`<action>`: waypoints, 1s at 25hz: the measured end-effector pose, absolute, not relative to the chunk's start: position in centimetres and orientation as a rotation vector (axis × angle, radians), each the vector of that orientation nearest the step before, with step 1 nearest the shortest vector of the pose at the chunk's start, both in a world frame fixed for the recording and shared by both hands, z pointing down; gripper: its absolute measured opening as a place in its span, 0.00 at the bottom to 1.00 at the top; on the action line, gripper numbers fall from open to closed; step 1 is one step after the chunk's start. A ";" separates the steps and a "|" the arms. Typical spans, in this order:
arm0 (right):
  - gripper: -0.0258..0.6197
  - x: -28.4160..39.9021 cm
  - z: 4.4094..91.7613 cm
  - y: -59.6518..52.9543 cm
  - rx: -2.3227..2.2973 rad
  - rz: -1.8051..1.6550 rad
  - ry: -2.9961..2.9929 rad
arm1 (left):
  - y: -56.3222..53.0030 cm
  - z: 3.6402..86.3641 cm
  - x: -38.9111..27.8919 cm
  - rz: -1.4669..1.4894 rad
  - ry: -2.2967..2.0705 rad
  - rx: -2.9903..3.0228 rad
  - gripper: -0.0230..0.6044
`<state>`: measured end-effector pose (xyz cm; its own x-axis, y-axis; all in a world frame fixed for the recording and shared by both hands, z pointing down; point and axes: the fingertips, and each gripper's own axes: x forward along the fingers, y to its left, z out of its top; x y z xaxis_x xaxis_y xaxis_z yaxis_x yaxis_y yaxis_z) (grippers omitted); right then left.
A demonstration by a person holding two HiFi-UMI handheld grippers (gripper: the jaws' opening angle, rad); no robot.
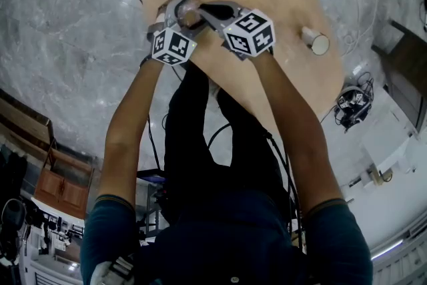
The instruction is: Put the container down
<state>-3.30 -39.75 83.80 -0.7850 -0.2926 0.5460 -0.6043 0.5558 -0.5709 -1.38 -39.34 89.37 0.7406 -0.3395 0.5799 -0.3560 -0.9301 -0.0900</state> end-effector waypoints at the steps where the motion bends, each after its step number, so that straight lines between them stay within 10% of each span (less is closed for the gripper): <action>1: 0.06 -3.7 83.7 -39.8 0.727 1.096 -2.405 | -39.2 89.4 -1.7 0.967 -0.583 2.900 0.71; 25: 0.06 -3.6 76.4 -40.2 0.797 1.006 -2.342 | -38.2 81.1 -8.9 1.085 -0.671 2.867 0.57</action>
